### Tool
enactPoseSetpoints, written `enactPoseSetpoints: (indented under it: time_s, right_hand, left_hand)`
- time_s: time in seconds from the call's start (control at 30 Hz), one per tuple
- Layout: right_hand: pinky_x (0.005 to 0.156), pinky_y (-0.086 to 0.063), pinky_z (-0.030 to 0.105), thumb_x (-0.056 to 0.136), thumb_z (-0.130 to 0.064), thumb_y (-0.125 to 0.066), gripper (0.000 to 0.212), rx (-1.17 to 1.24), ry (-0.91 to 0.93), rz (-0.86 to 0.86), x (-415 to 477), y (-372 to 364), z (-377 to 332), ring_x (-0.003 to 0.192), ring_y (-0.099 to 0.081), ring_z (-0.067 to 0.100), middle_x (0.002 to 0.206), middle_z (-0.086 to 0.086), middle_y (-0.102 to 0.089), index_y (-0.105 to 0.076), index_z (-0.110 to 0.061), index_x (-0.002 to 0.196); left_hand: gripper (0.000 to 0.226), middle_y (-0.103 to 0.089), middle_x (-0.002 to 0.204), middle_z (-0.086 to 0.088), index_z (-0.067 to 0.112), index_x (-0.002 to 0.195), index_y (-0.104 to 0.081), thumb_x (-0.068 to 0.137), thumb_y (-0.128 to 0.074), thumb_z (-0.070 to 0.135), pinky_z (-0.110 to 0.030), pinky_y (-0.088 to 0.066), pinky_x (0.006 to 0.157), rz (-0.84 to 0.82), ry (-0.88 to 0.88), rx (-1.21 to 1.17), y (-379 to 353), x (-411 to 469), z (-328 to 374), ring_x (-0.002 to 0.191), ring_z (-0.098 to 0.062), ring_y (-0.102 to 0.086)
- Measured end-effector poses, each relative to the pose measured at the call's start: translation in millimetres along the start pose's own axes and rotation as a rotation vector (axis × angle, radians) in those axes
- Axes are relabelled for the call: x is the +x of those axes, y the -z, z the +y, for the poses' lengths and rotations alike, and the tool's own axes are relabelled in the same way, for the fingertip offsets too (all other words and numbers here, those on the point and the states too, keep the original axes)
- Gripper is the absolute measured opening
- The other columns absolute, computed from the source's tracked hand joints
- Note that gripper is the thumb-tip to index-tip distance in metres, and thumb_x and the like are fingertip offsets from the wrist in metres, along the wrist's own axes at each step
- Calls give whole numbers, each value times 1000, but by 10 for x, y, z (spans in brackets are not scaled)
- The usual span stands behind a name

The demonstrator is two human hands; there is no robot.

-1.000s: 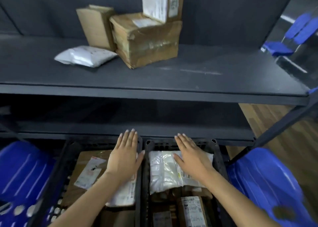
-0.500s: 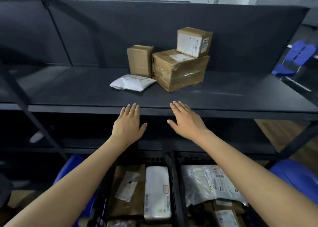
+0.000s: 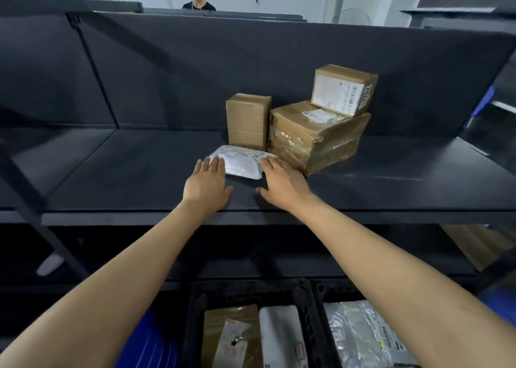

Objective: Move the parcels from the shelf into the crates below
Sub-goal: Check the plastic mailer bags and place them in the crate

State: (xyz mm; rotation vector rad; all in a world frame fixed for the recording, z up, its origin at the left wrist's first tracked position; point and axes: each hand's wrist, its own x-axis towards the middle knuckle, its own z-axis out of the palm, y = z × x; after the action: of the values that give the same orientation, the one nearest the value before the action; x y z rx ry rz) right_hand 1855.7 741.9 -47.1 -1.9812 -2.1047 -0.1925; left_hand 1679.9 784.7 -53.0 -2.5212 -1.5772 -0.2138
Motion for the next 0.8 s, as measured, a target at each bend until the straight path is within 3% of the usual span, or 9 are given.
enactPoseSetpoints:
  time_s: [0.23, 0.43, 0.57, 0.8]
  right_hand:
    - [105, -36, 37, 82, -37, -69, 84, -20, 56, -43, 523, -240, 32, 137, -32, 28, 151, 12, -31, -24, -6, 146]
    - [99, -45, 39, 89, -24, -61, 67, 3, 82, 8, 582, -424, 93, 134, -37, 27, 147, 12, -37, -28, -6, 145]
    - [90, -50, 41, 89, -11, -56, 61, -9, 102, 8, 563, -442, 125, 133, -40, 27, 146, 14, -39, -30, -6, 144]
    - [97, -44, 37, 94, -4, -47, 51, 15, 165, 117, 341, -260, 118, 137, -38, 23, 149, 11, -40, -37, -7, 143]
  left_hand:
    - [81, -16, 158, -12, 2, 149, -11, 91, -55, 37, -34, -8, 120, -14, 9, -61, -250, 549, -82, 147, -26, -12]
    - [67, -15, 159, -10, 4, 150, -13, 94, -47, 21, -31, -5, 120, 106, -81, -57, -422, 768, -74, 147, -22, -10]
    - [62, -23, 157, -7, 8, 150, -20, 94, -46, 16, -29, -20, 115, 147, -85, -82, -483, 822, -71, 146, -20, -19]
    - [52, -50, 141, -12, 4, 141, -42, 91, -54, 17, -39, -51, 89, 229, -72, -130, -365, 515, -33, 132, -27, -46]
